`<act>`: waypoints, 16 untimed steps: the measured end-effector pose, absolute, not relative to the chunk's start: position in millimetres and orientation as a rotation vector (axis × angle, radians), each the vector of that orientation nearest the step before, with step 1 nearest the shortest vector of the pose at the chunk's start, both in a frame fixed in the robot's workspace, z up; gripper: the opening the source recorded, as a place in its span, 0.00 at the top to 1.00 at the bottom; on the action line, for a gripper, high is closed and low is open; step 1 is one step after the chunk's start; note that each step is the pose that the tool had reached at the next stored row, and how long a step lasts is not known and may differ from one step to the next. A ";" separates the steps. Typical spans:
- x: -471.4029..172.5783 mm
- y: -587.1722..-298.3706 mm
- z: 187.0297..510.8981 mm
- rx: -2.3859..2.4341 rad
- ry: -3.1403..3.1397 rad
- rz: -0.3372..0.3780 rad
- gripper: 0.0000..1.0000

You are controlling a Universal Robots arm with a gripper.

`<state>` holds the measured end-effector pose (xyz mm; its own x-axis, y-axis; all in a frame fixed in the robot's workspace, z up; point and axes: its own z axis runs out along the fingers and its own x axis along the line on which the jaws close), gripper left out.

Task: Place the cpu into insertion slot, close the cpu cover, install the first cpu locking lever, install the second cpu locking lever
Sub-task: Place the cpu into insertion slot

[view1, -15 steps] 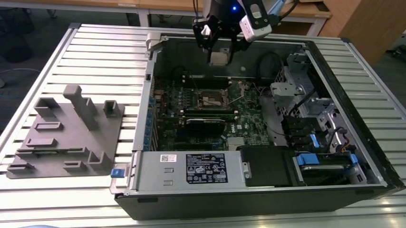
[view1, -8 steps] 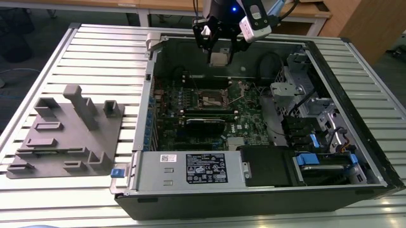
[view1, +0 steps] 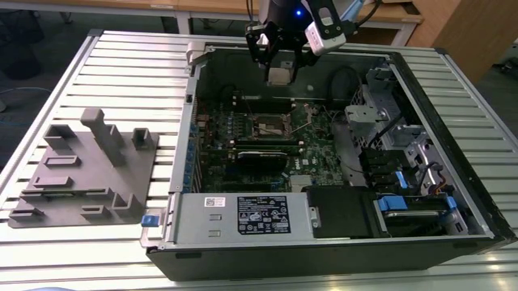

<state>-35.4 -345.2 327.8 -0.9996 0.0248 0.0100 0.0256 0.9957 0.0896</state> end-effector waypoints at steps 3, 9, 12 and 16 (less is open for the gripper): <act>-35.4 -345.2 326.5 -0.039 -3.129 -0.141 0.46; -35.4 -345.2 324.2 -0.039 -3.129 -0.141 0.46; -35.5 -345.3 324.1 -0.039 -3.129 -0.140 0.46; -35.4 -345.2 323.7 -0.039 -3.129 -0.141 0.46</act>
<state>-35.4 -345.2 323.7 -0.9996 0.0247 0.0099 0.0255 0.9956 0.0898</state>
